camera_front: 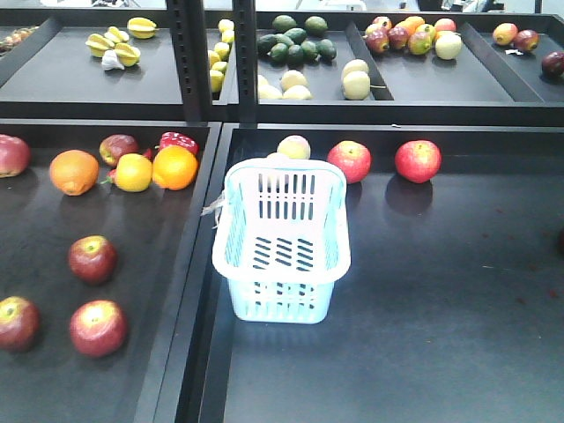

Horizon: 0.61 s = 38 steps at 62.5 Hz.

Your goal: Pick three apples into basket with both arms

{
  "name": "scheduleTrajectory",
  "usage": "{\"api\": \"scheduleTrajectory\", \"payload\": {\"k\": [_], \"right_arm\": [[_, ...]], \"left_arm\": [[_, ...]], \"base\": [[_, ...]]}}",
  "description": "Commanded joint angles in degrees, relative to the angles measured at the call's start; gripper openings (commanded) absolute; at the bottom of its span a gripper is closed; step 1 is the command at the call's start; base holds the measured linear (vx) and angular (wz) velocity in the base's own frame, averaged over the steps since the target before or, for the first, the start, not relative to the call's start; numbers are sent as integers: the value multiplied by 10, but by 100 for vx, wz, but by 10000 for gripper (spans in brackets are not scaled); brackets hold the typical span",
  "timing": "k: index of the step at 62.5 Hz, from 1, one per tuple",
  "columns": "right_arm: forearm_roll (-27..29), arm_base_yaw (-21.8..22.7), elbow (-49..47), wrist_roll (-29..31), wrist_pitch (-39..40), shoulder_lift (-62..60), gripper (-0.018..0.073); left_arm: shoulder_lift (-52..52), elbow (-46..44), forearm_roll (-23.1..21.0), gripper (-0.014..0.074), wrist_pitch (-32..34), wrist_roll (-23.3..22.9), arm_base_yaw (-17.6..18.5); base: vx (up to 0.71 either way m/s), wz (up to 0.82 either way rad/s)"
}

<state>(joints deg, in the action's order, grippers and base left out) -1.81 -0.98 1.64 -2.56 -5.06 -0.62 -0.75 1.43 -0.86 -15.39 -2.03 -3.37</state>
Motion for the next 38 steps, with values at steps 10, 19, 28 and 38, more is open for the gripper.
{"api": "scheduleTrajectory", "payload": {"k": [10, 19, 28, 38], "right_arm": [[-6, 4, 8, 0, 40, -6, -1], [-6, 4, 8, 0, 40, -6, -1], [-6, 4, 8, 0, 41, -6, -1], [-6, 4, 8, 0, 41, -6, -1]], "left_arm": [[-7, 13, -2, -6, 40, -2, 0], [-7, 13, -2, -6, 40, -2, 0], [-7, 13, -2, -6, 40, -2, 0], [-7, 13, -2, -6, 40, -2, 0]], "base": [[6, -7], [5, -6], [5, -5], [4, -3]]}}
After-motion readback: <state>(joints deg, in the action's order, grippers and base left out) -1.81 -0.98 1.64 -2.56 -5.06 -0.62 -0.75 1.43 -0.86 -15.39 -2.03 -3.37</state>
